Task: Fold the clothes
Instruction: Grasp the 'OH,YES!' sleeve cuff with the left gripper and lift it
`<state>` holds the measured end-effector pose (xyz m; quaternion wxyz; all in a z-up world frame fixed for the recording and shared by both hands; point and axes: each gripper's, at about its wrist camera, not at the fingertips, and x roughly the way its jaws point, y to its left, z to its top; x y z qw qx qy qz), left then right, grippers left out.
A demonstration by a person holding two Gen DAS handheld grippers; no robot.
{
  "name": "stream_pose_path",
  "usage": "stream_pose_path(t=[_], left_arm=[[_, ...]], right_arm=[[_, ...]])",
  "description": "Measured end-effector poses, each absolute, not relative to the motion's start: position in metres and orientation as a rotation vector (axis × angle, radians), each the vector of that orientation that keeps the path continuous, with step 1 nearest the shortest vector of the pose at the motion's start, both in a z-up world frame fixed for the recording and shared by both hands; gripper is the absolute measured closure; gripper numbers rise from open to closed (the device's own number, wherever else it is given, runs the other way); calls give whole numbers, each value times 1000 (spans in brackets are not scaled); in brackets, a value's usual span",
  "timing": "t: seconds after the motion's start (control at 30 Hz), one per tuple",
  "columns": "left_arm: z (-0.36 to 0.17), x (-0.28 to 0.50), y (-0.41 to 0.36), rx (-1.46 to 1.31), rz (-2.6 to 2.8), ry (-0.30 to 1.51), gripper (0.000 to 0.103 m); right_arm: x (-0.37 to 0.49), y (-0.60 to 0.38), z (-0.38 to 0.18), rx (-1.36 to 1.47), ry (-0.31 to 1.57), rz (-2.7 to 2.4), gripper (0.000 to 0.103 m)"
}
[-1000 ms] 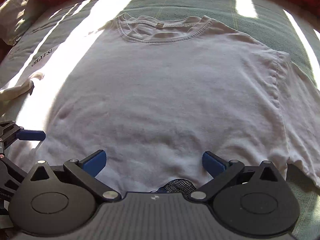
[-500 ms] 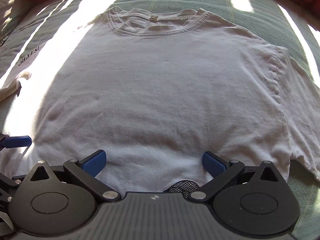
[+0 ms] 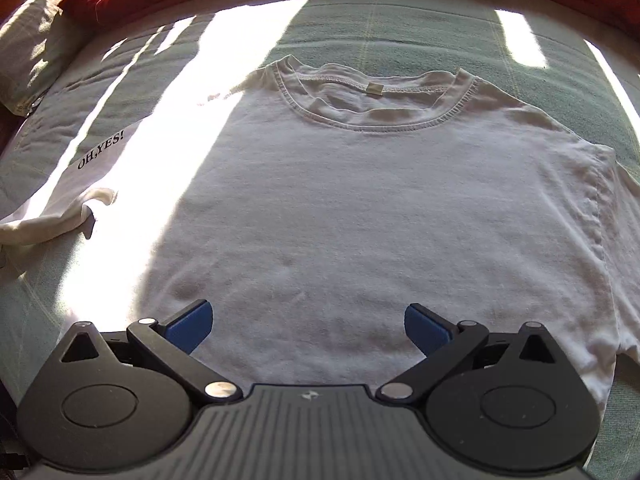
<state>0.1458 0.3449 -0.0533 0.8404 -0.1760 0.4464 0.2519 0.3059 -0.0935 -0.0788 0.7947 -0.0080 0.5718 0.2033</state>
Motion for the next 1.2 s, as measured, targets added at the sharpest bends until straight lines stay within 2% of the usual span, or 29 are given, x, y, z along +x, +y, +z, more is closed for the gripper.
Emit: stream_pose_path(t=[0.17, 0.23, 0.3, 0.37, 0.47, 0.6, 1.03, 1.07, 1.1, 1.17, 1.2], left_arm=[[-45, 120, 399, -490, 677, 818, 12], [-47, 107, 421, -561, 737, 787, 23], [-55, 92, 443, -675, 789, 764, 44], [-70, 77, 465, -851, 807, 738, 51], [-97, 63, 484, -1068, 813, 670, 51], [-116, 71, 490, -1137, 778, 636, 51], [-109, 148, 494, -1076, 575, 667, 52], [-106, 152, 492, -1069, 557, 681, 60], [-103, 156, 489, -1046, 554, 705, 72], [-96, 162, 485, -982, 547, 745, 85], [-87, 164, 482, -915, 545, 763, 87]], right_arm=[[307, -65, -75, -25, 1215, 453, 0], [308, -56, -76, -19, 1220, 451, 0], [310, -47, -77, -9, 1229, 449, 0], [312, -37, -78, 0, 1234, 447, 0], [314, -22, -79, -1, 1231, 445, 0], [315, -7, -80, -11, 1233, 453, 0], [314, 31, -84, -49, 1246, 481, 0], [313, 33, -84, -52, 1247, 483, 0], [313, 33, -84, -54, 1248, 485, 0], [312, 33, -84, -58, 1251, 487, 0], [312, 33, -84, -59, 1253, 488, 0]])
